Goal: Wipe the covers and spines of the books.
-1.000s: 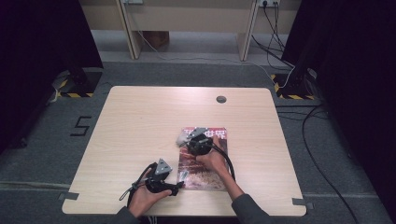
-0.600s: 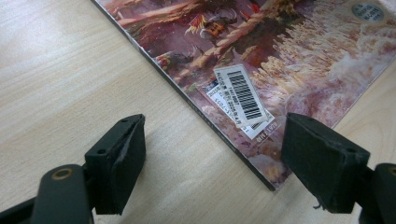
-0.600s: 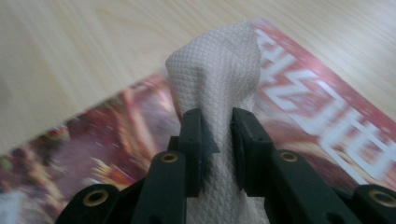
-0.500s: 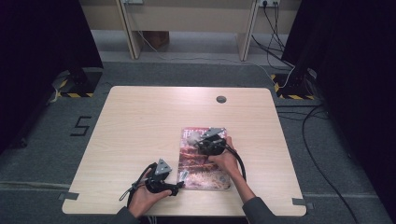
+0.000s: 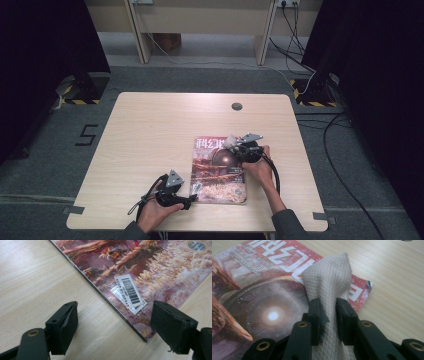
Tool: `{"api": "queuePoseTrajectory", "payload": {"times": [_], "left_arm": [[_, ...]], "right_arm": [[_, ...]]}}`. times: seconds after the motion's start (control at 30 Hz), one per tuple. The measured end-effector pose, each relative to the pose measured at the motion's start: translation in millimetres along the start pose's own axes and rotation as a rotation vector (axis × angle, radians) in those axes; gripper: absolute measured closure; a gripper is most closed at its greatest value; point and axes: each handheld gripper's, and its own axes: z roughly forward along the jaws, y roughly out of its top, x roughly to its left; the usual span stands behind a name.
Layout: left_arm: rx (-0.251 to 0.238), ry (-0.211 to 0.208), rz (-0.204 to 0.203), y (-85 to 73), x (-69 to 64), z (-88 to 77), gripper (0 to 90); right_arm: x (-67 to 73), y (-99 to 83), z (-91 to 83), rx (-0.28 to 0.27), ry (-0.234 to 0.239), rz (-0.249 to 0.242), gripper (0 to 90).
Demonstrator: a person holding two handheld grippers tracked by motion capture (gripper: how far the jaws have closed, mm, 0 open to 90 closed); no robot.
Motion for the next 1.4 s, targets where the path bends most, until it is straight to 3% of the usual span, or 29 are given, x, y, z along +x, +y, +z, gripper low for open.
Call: {"api": "queuePoseTrajectory", "payload": {"times": [0.13,0.27,0.4,0.53,0.67,0.77,0.9,0.97,1.0,1.07,1.17,1.2,1.23,1.27,1.4], "left_arm": [[0.006,-0.002,0.003,0.9,0.2,0.1,21.2],[0.006,-0.001,0.008,1.0,0.1,0.0,21.3],[0.005,0.017,0.036,1.9,-2.7,-0.6,21.3],[0.004,0.018,0.033,1.8,-2.8,-0.7,21.5],[0.004,0.014,0.040,2.0,-2.3,-0.6,21.5],[0.002,0.007,0.031,1.5,-2.2,-1.4,23.3],[0.000,-0.017,0.021,0.6,0.1,-4.5,24.5],[-0.007,-0.021,0.015,0.8,1.6,-7.0,24.3],[-0.032,-0.022,-0.004,2.0,5.3,-12.2,24.2],[-0.037,-0.014,-0.012,1.0,10.0,-17.2,24.2],[-0.039,-0.015,-0.026,-3.9,15.1,-24.0,24.3],[-0.039,-0.015,-0.026,-3.9,15.1,-24.0,24.3],[-0.043,-0.014,-0.032,-6.2,17.0,-28.4,24.3],[-0.043,-0.014,-0.032,-6.2,17.0,-28.4,24.3],[-0.017,-0.015,-0.018,-11.7,20.0,-32.6,24.2]], "right_arm": [[11.3,0.6,-1.2,0.005,0.015,-0.022,74.9],[32.1,3.2,-0.8,-0.001,0.060,-0.061,74.8],[61.7,9.7,2.7,-0.008,0.108,-0.108,74.9],[88.1,15.0,4.5,-0.009,0.159,-0.152,74.8],[101.7,17.8,5.2,-0.007,0.205,-0.178,74.2],[105.0,17.8,5.1,-0.009,0.210,-0.186,74.2],[101.6,17.3,5.0,-0.010,0.221,-0.179,74.6],[100.3,16.9,4.1,-0.005,0.215,-0.178,74.6],[95.1,15.6,2.5,0.004,0.200,-0.173,74.5],[87.6,12.9,-0.3,0.010,0.180,-0.163,74.5],[65.7,3.6,-7.8,0.019,0.140,-0.126,74.5],[65.7,3.6,-7.8,0.019,0.140,-0.126,74.5],[49.8,-4.2,-13.2,0.015,0.106,-0.091,74.5],[43.3,-8.3,-16.3,0.013,0.086,-0.073,74.5],[24.1,-18.2,-25.1,0.019,0.039,-0.027,74.6]]}}
